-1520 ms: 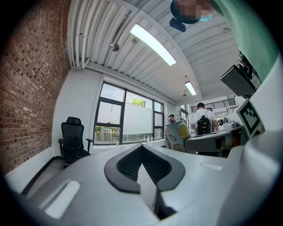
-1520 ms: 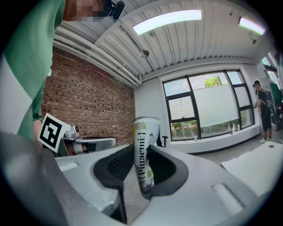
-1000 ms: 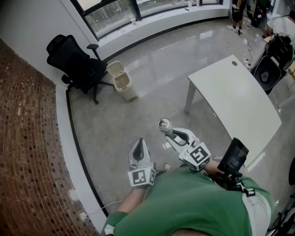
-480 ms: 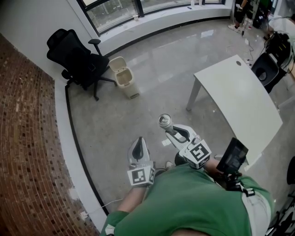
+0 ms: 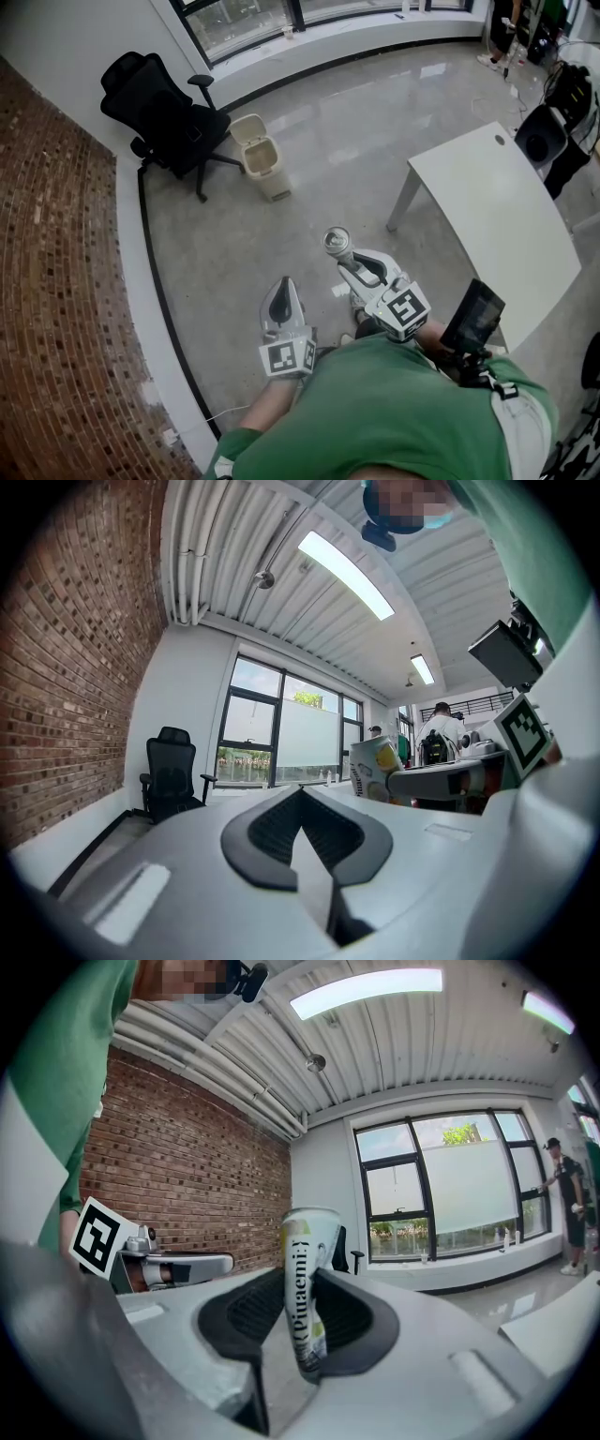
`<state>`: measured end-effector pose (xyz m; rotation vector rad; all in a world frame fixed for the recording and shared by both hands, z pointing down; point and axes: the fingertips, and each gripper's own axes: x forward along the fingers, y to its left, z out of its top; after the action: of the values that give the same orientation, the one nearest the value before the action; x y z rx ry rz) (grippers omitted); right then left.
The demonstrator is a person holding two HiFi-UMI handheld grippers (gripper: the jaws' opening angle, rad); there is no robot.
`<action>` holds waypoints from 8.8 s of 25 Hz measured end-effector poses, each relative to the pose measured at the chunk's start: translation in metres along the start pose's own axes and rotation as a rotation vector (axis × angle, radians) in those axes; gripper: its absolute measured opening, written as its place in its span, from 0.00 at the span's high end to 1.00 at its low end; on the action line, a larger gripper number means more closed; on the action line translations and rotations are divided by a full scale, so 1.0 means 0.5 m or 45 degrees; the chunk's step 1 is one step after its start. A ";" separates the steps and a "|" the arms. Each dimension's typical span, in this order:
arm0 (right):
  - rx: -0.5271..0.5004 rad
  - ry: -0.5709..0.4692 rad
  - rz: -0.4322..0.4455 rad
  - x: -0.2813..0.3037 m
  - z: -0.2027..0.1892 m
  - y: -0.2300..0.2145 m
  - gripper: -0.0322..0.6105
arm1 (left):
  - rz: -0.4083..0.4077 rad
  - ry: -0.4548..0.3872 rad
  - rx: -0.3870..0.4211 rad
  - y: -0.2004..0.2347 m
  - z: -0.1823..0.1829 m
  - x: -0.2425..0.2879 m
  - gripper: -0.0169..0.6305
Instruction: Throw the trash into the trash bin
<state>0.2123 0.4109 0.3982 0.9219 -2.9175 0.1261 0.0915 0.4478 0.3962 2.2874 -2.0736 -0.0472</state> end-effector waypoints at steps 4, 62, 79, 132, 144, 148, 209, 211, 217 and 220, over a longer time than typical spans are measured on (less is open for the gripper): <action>-0.013 -0.011 0.026 0.039 0.010 -0.043 0.78 | 0.013 -0.007 0.014 0.010 0.011 0.059 0.96; -0.040 0.025 -0.034 0.585 0.073 -0.180 0.78 | -0.185 -0.048 -0.072 0.376 0.056 0.491 0.96; -0.020 -0.003 0.034 0.742 0.107 -0.383 0.78 | -0.043 0.014 0.022 0.421 0.068 0.736 0.97; -0.011 0.143 -0.051 1.261 0.120 -0.541 0.78 | -0.049 0.103 -0.014 0.815 0.022 1.154 0.97; 0.016 0.167 0.046 1.346 0.116 -0.615 0.78 | 0.034 0.130 -0.023 0.842 0.007 1.240 0.97; 0.037 0.186 0.080 1.371 0.096 -0.665 0.78 | 0.090 0.168 -0.001 0.842 0.004 1.284 0.97; 0.159 0.856 0.387 1.563 -0.733 -0.657 0.78 | 0.150 0.781 -0.222 0.942 -0.692 1.351 0.96; 0.154 0.869 0.379 1.566 -0.766 -0.655 0.78 | 0.160 0.790 -0.231 0.947 -0.718 1.340 0.96; 0.141 0.923 0.352 1.565 -0.868 -0.658 0.78 | 0.184 0.806 -0.260 0.957 -0.792 1.313 0.96; 0.131 0.947 0.338 1.561 -0.914 -0.660 0.78 | 0.187 0.814 -0.273 0.957 -0.819 1.298 0.96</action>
<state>-0.2110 -0.2560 0.9486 0.3646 -2.3191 0.5149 -0.2959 -0.2366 0.8427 1.7141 -1.7791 0.3934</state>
